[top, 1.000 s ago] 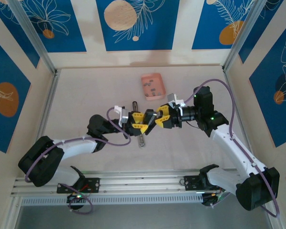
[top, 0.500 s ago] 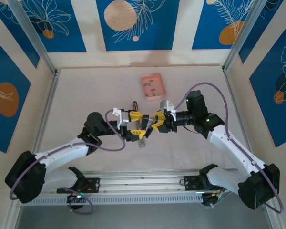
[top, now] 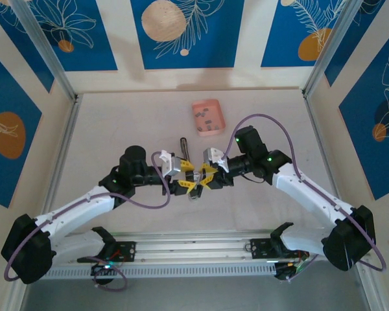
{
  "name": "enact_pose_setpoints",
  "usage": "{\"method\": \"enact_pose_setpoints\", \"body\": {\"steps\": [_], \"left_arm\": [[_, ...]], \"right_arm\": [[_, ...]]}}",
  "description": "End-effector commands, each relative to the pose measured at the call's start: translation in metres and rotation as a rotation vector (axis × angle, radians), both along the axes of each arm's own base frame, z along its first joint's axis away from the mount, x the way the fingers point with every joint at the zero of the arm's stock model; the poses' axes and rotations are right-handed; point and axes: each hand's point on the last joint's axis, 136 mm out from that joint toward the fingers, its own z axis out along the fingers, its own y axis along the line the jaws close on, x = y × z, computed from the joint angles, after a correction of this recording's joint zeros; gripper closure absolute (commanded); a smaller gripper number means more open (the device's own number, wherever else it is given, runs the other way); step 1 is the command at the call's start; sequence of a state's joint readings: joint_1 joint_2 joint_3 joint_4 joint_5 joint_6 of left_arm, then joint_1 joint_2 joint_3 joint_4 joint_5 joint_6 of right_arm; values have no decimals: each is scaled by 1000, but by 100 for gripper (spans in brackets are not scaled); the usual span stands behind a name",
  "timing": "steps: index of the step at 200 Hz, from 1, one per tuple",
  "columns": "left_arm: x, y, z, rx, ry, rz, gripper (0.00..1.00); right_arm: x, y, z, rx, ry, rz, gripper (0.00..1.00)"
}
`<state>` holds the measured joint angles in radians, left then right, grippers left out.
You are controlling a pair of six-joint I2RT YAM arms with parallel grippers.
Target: Load the staples into the stapler
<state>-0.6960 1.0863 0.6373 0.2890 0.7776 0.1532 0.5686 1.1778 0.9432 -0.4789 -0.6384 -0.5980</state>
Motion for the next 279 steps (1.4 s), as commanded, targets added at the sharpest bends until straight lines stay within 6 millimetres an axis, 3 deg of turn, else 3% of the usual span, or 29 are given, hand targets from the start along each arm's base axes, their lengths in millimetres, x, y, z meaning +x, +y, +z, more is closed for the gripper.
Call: {"method": "enact_pose_setpoints", "body": {"steps": [1,29,69,119,135,158,174,201,226,251,279], "left_arm": [[-4,1,9,5,-32,-33,52],[-5,0,9,3,-34,-41,66],[-3,-1,11,-7,-28,-34,61],[-4,-1,12,-10,-37,-45,83],[0,0,11,0,-51,-18,87],[12,6,1,75,-89,66,93],[17,12,-4,123,-131,105,95],[17,18,-8,154,-173,117,95],[17,21,-9,174,-182,129,94],[18,21,-10,168,-182,137,94],[17,20,-8,157,-181,134,94]], "right_arm": [[1,9,28,82,-72,50,100],[1,10,30,86,-72,56,100],[0,11,31,89,-70,58,100],[1,11,31,95,-56,50,100],[2,10,29,97,-37,30,84],[14,10,23,105,73,-110,44],[21,9,18,129,194,-221,33],[30,6,12,143,450,-439,25],[23,5,2,106,686,-590,24],[11,11,-5,68,727,-648,28],[12,9,-14,15,758,-717,34]]}}
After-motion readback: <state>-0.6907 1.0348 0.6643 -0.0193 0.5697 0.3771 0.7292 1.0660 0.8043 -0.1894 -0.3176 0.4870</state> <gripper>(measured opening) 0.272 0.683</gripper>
